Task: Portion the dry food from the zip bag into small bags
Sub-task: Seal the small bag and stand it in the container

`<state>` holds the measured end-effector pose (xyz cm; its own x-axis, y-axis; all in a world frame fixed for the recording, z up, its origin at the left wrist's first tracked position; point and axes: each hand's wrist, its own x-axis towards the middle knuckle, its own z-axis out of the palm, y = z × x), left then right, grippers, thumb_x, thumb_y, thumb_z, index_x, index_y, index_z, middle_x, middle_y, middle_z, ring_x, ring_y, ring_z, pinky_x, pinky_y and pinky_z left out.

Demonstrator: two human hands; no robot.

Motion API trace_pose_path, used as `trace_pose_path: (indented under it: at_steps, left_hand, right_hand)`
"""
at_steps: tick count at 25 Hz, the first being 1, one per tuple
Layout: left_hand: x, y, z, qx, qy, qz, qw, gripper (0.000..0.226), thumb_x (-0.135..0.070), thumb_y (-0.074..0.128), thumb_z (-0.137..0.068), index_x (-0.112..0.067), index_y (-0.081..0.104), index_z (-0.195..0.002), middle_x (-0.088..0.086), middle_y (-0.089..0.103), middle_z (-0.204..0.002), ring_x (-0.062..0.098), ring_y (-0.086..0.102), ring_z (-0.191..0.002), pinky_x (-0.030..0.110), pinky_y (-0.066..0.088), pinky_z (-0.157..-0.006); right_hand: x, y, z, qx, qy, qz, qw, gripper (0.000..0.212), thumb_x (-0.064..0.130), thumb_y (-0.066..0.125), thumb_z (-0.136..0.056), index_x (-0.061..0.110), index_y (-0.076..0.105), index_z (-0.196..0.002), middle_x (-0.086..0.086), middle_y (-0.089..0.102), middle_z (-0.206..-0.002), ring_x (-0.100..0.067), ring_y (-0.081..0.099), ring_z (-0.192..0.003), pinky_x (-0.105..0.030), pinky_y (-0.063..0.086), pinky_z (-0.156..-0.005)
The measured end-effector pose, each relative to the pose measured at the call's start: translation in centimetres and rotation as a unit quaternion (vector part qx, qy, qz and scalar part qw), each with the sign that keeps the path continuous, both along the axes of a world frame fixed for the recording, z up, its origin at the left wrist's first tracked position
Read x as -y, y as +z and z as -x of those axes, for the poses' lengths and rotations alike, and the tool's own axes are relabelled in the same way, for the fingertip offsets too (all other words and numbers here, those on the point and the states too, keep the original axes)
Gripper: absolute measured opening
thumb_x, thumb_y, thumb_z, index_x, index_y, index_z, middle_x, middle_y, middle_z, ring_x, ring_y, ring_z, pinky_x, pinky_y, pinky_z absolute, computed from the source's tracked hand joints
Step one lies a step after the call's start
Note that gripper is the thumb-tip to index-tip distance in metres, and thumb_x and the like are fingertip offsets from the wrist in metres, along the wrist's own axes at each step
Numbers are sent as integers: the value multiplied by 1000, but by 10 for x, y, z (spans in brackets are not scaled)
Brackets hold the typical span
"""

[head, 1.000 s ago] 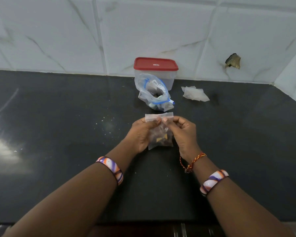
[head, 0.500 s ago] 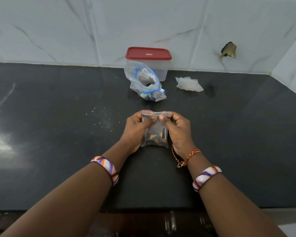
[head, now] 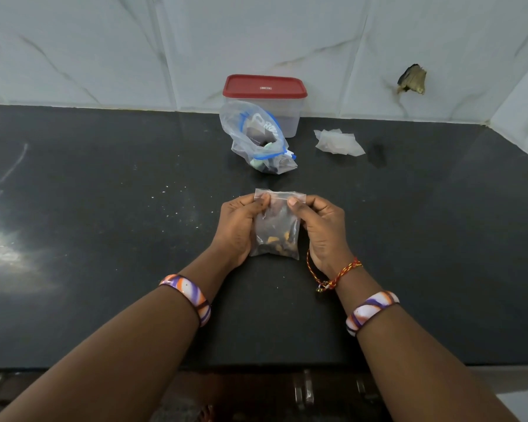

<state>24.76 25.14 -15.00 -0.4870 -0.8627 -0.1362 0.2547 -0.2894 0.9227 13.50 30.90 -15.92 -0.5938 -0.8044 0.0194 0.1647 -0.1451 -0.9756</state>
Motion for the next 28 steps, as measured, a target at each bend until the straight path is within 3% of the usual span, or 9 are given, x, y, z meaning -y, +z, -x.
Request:
trace_pose_path:
  at_steps: [6,14,19,24,28]
  left_hand:
    - [-2,-4,-2,-27,-16,39,999,7,-1,62,-82,-5,67,-81,4,72,-69,13,70,-64,29,59,-66]
    - [1,-8,-1,-8,-24,63,998,12,1,60,-82,-7,67,-77,3,71,-68,14,68,-67,30,57,-71]
    - [0,-10,0,-29,-20,53,998,13,-2,55,-89,-4,67,-86,2,73,-68,11,70,-64,26,59,-63]
    - [-1,-7,1,-23,-18,43,999,17,-5,51,-91,-5,67,-85,3,74,-69,13,71,-65,28,60,-64]
    - [0,-6,1,-40,-28,9,999,24,-11,46,-95,-6,67,-84,4,73,-71,14,71,-67,33,58,-70]
  right_hand:
    - [-4,3,-2,-13,39,-4,999,11,2,64,-82,12,69,-83,-6,69,-81,-17,66,-78,-34,57,-77]
    - [-4,5,-2,-50,66,-5,997,16,-4,60,-83,9,69,-80,-4,69,-76,-12,66,-74,-26,58,-70]
    - [-2,1,-1,17,31,3,999,11,1,64,-83,10,68,-77,-9,68,-77,-21,65,-79,-40,57,-78]
    - [-1,-1,0,17,15,16,1000,20,0,64,-82,13,68,-68,-2,69,-68,-18,64,-72,-38,57,-75]
    - [-1,3,-2,71,11,28,997,22,3,59,-87,11,65,-67,0,69,-67,-16,65,-71,-36,58,-72]
